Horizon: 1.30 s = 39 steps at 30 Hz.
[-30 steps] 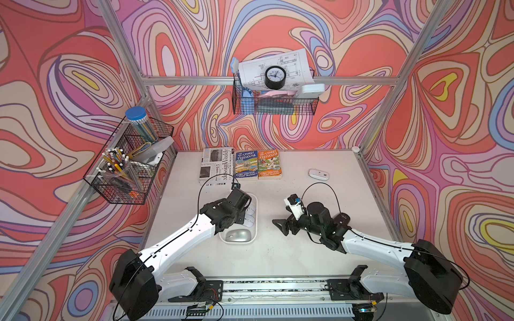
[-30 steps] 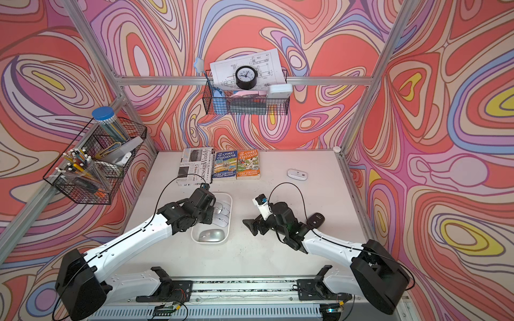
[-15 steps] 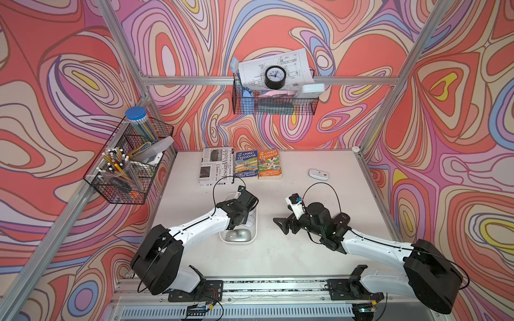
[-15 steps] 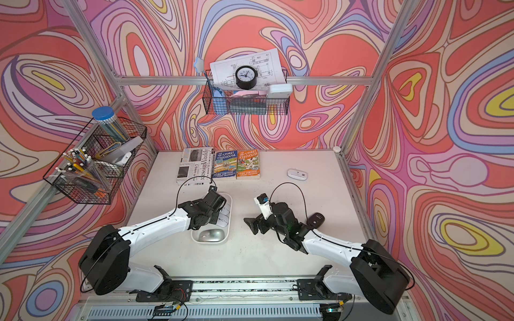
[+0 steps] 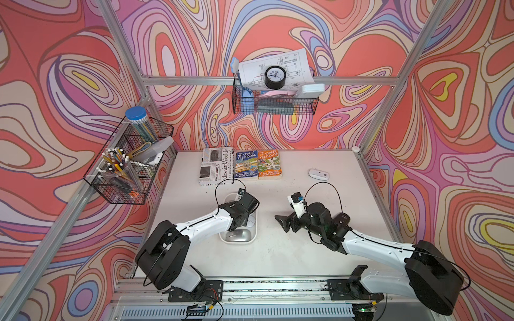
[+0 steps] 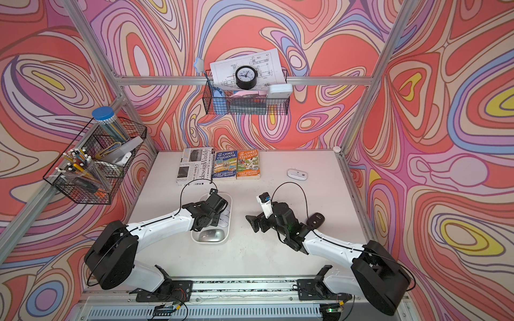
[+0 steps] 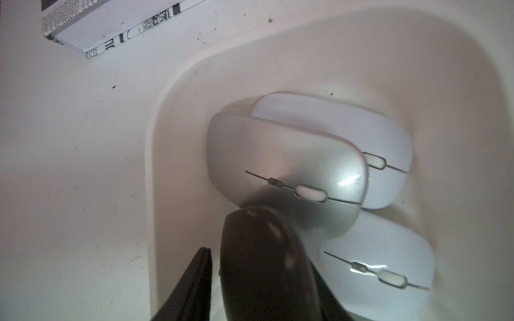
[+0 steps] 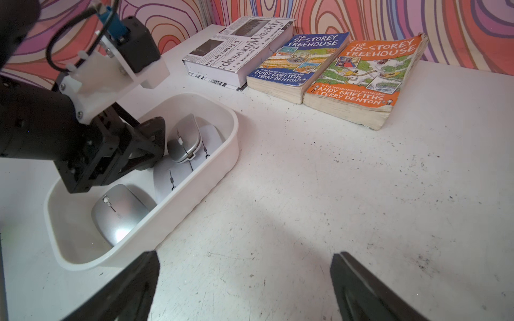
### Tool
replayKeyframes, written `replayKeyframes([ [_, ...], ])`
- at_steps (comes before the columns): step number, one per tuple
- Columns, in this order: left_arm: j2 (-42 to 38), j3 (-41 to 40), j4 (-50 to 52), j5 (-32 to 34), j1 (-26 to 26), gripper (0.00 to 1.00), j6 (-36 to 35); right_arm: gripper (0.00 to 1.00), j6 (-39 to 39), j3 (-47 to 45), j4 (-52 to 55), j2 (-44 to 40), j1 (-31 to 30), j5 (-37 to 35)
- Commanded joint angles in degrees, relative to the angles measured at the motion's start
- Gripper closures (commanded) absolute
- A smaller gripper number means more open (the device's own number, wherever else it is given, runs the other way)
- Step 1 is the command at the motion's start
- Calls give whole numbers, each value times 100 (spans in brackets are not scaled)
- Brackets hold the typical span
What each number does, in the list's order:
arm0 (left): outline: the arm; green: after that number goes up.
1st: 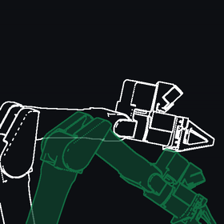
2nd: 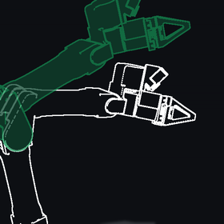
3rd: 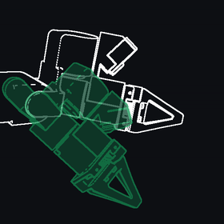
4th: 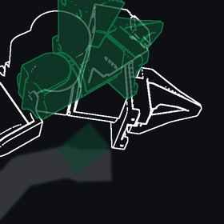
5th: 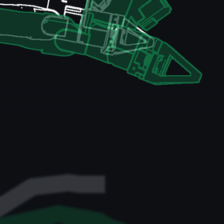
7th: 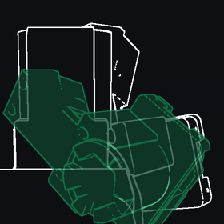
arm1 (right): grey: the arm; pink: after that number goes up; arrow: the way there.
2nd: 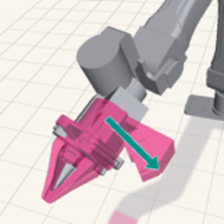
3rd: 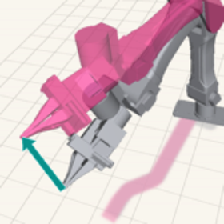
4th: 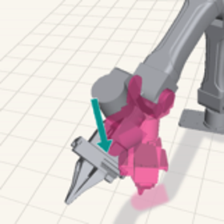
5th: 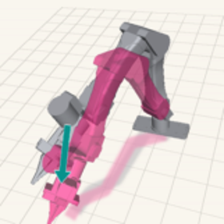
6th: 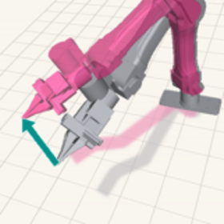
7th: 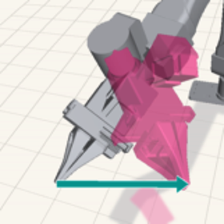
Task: Put the mouse in the storage box
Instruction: Place the mouse in the storage box.
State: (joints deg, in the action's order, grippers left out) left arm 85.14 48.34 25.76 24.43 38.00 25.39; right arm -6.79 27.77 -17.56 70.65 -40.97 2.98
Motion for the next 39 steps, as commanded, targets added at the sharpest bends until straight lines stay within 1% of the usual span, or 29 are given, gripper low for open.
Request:
replayKeyframes([
  [1,-343,-129,-67,-550,41,40,214,2,-100,41,4,-36,-4,-227],
  [3,-498,-220,-79,-715,58,33,289,2,-193,78,60,-43,23,-329],
  [5,-647,-317,-113,-886,63,28,358,2,-291,71,44,-77,60,-467],
  [9,-923,-362,-53,-1175,59,23,422,2,-607,118,42,-109,209,-762],
  [12,-1184,-325,53,-1393,63,20,441,2,-900,286,164,-38,461,-696],
  [14,-1402,-286,138,-1537,61,18,491,2,-1207,485,353,60,773,-531],
  [18,-1889,-247,399,-1627,63,16,645,2,-1793,1128,1097,488,1485,-333],
  [23,-2249,-37,1146,-1626,60,16,835,2,-2388,2202,2248,1261,2136,-496],
  [25,-2527,-48,1324,-1683,59,16,900,3,-2583,2654,2690,1576,2323,-653],
  [27,-2834,-87,1476,-1717,60,16,969,3,-2669,3187,3297,1950,2421,-1022],
  [28,-3005,-96,1573,-1721,59,15,992,3,-2674,3499,3581,2178,2482,-1166],
  [31,-3378,-114,1816,-1687,59,13,1041,3,-2474,4213,4018,2796,2660,-1195],
  [33,-3529,-122,1959,-1680,58,13,1063,3,-2271,4584,4101,3134,2858,-947],
  [37,-3678,-140,2155,-1667,59,12,1091,2,-1509,5393,4153,3928,3228,-540],
  [39,-3719,-140,2212,-1674,59,12,1101,2,-1395,5941,4404,4349,3443,-429],
])
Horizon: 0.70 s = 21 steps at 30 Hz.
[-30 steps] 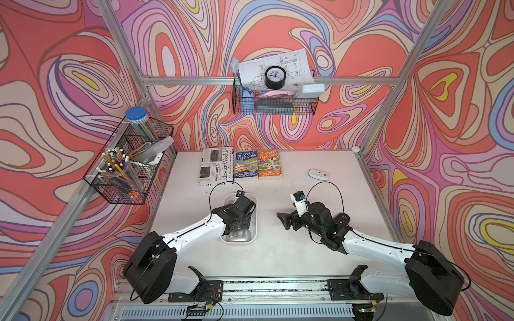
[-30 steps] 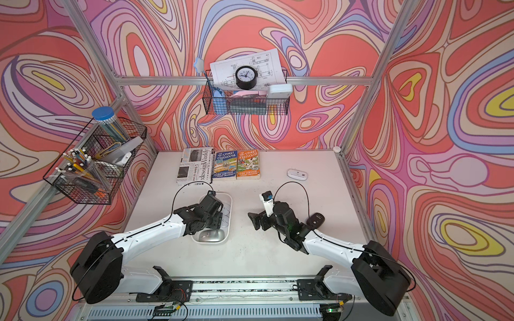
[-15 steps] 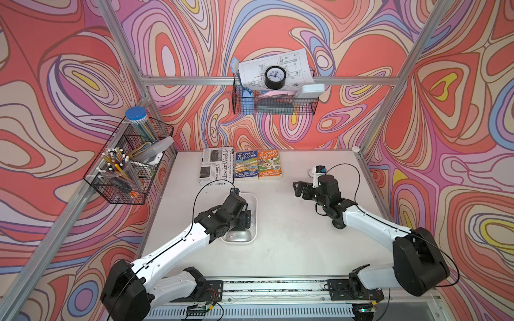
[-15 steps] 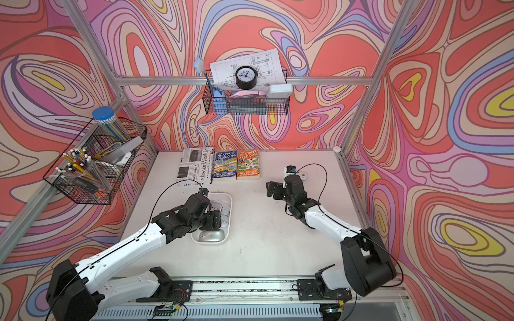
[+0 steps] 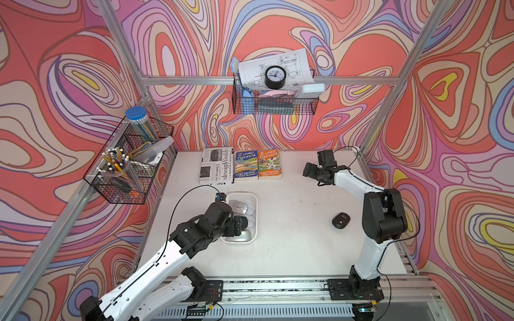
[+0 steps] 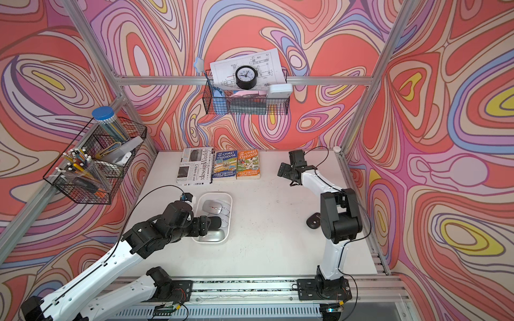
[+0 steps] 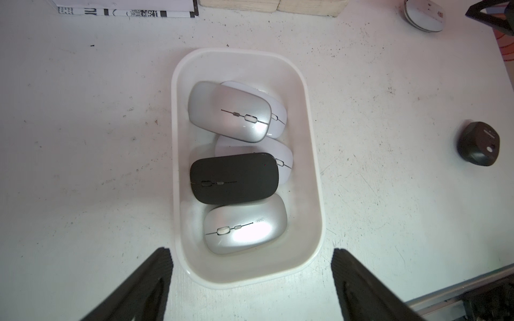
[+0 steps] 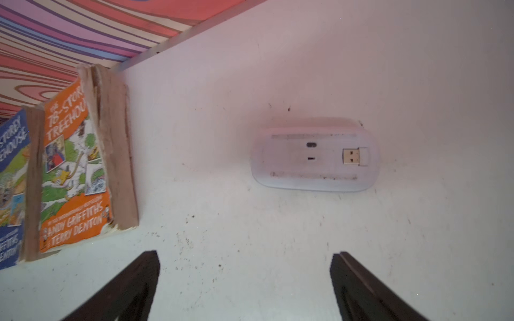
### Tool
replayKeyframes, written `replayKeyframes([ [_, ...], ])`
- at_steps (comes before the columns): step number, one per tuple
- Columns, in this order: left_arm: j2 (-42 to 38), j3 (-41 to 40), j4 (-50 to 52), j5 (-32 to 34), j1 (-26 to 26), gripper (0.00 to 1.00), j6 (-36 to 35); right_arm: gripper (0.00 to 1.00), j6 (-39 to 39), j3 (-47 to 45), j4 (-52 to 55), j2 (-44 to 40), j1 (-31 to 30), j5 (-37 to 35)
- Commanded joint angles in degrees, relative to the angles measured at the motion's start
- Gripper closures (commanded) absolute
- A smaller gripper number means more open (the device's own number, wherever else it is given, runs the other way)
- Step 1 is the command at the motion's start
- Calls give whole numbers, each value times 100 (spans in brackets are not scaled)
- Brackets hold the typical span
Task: Put the mouse in the storage box
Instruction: Place the mouse in the storage box, then pick up the mouse from the center of the board.
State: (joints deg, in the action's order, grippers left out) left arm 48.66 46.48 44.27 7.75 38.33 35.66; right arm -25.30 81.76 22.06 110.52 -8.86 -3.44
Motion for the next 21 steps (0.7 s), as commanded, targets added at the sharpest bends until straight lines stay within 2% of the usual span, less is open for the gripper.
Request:
replayKeyframes([
  [1,-88,45,390,0,20,13,74,2,528,843,554,604,315,362],
  [4,-154,46,472,51,25,12,58,2,772,1690,865,1239,503,611],
  [7,-226,-72,420,88,24,12,63,2,1043,2502,1210,1783,537,349],
  [11,-182,-17,459,42,23,12,51,2,1258,3569,1826,2510,644,392],
  [21,-76,-46,392,-10,23,12,5,2,1640,3643,1812,2805,764,1126],
])
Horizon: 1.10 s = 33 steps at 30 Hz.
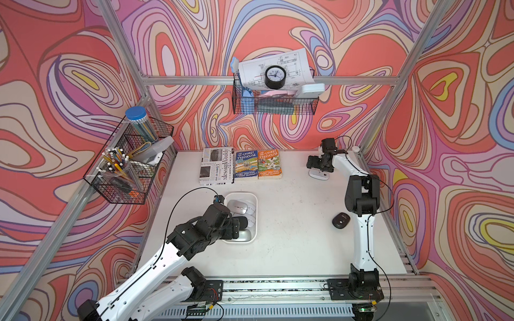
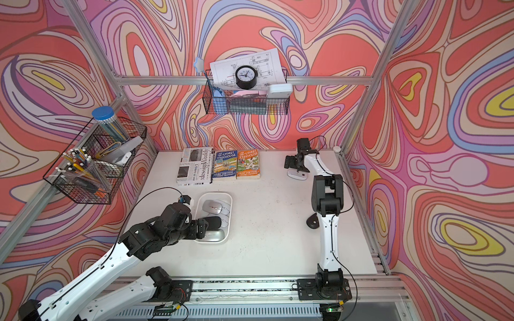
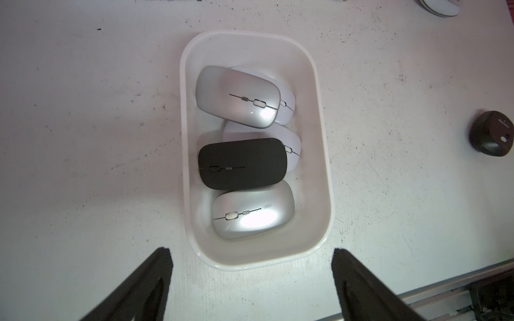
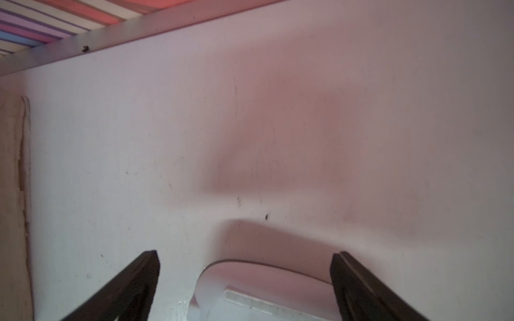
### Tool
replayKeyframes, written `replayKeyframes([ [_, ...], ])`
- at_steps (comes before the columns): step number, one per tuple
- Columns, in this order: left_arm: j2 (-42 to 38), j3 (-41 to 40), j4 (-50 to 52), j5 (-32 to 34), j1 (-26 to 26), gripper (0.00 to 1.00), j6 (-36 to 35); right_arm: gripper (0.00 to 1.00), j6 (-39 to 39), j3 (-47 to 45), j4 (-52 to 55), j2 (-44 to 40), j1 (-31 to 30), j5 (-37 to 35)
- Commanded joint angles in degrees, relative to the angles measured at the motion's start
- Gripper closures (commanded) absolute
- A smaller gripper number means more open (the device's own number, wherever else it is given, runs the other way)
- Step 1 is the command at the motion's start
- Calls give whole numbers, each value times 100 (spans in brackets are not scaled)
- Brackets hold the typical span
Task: Put the mouse in the storage box
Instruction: Pick up the mouse from the center of the board.
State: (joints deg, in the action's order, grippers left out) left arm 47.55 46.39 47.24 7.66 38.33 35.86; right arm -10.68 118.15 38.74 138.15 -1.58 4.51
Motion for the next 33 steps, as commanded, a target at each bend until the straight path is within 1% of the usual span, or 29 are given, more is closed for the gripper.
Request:
replayKeyframes([
  [1,50,-38,87,7,20,12,-17,2,141,-147,51,-34,35,416],
  [6,113,-34,66,10,26,12,-24,5,-21,-800,-212,-377,27,473],
  [11,92,-68,35,15,20,12,-26,8,-244,-1311,-243,-640,9,316],
  [14,110,-69,26,24,19,12,-32,10,-274,-1493,-187,-742,-86,33],
  [19,119,-69,31,29,20,12,-22,10,-277,-1768,-89,-874,-287,-468],
  [21,103,-77,30,32,22,12,-13,11,-374,-1778,8,-834,-345,-693],
  [25,114,-75,31,30,26,12,-15,19,-465,-1626,307,-651,-468,-978],
  [31,125,-78,39,38,18,12,-12,25,-575,-1703,303,-641,-571,-986],
  [33,131,-78,37,42,24,12,-6,29,-582,-1677,321,-573,-575,-987],
])
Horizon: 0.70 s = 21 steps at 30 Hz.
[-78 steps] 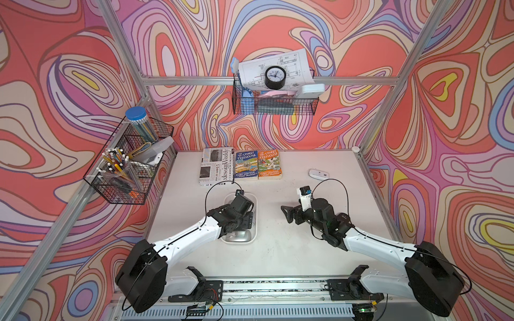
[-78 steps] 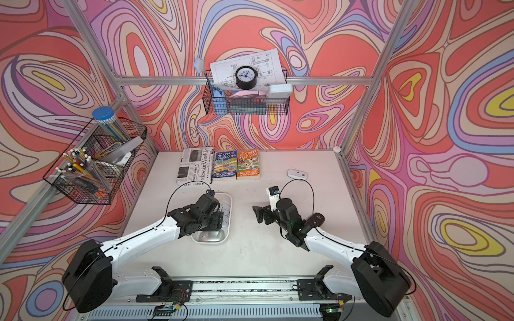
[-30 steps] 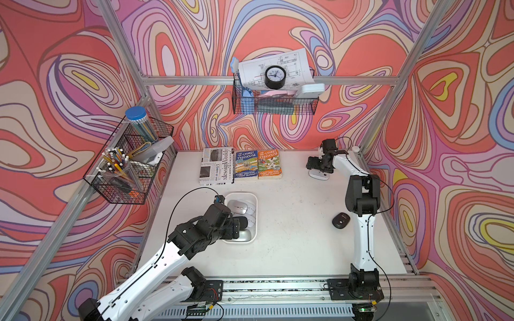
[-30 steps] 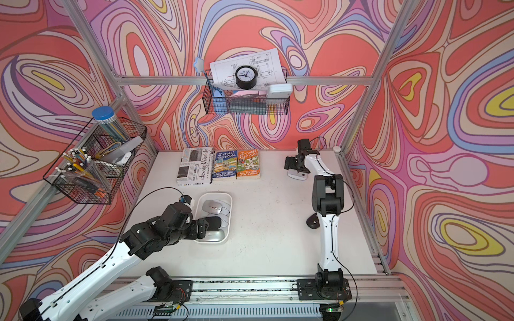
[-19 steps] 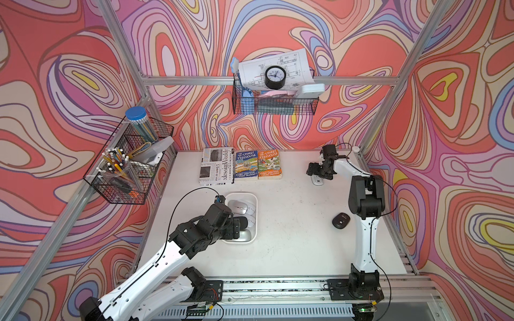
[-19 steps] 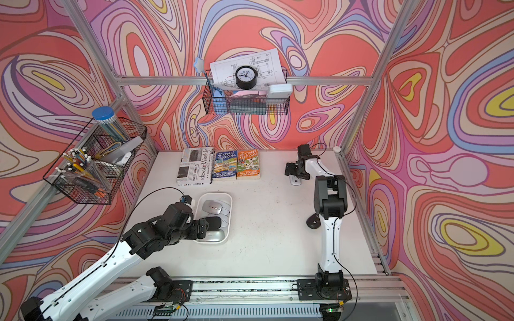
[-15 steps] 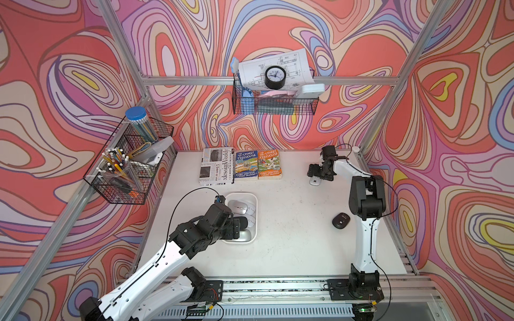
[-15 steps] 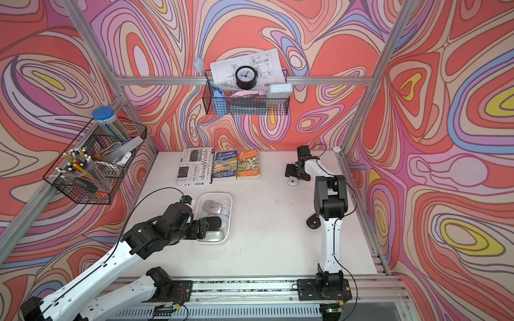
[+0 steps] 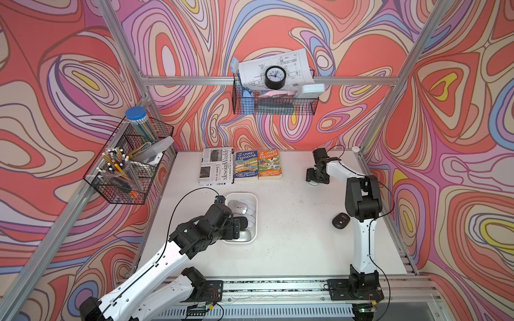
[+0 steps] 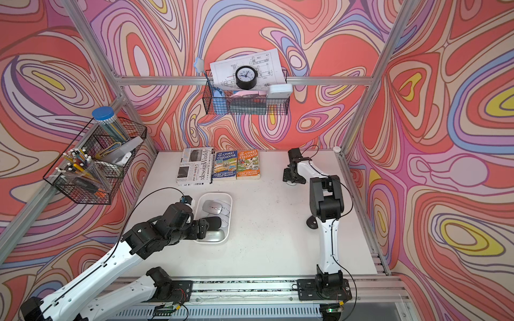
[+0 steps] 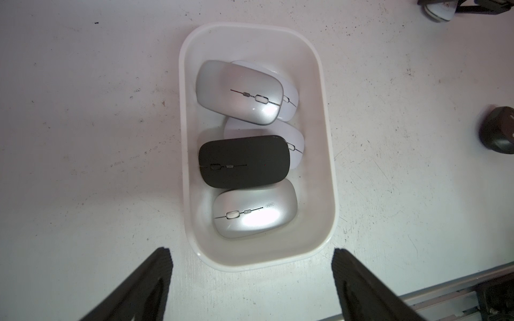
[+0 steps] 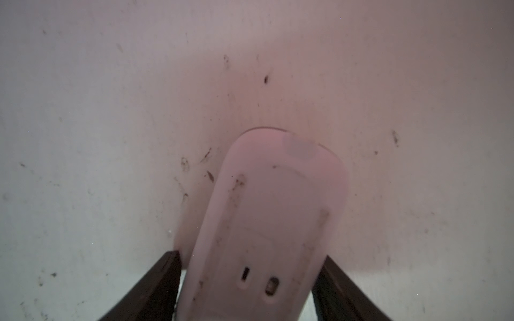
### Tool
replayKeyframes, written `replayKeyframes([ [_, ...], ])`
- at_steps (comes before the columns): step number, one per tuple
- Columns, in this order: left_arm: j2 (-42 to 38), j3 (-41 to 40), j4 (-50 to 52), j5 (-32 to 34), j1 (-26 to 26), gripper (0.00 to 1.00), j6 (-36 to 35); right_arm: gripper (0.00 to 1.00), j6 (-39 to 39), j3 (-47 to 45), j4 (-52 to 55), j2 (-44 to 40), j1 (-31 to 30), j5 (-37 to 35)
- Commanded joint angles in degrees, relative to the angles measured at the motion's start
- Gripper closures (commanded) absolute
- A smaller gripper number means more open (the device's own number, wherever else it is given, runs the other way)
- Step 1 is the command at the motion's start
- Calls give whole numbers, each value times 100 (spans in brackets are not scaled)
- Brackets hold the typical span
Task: Put the mouse in the storage box
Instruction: Pick up the mouse from the center of the board.
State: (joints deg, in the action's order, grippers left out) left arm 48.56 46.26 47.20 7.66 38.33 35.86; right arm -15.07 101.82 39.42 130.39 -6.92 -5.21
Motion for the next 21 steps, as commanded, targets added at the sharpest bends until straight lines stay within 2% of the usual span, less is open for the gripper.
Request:
replayKeyframes([
  [1,31,-64,39,41,25,12,-3,31,-149,-31,274,228,-38,-10],
  [3,30,-60,44,43,24,12,-6,39,-162,-48,274,242,-38,3],
  [12,49,-125,-64,-80,26,12,83,51,-198,-346,-77,-128,-38,205],
  [16,-43,-176,-294,-339,21,12,106,55,-110,-929,-877,-752,-38,973],
  [21,-179,-163,-614,-700,17,12,192,60,-232,-2255,-2284,-1962,-59,1795],
])
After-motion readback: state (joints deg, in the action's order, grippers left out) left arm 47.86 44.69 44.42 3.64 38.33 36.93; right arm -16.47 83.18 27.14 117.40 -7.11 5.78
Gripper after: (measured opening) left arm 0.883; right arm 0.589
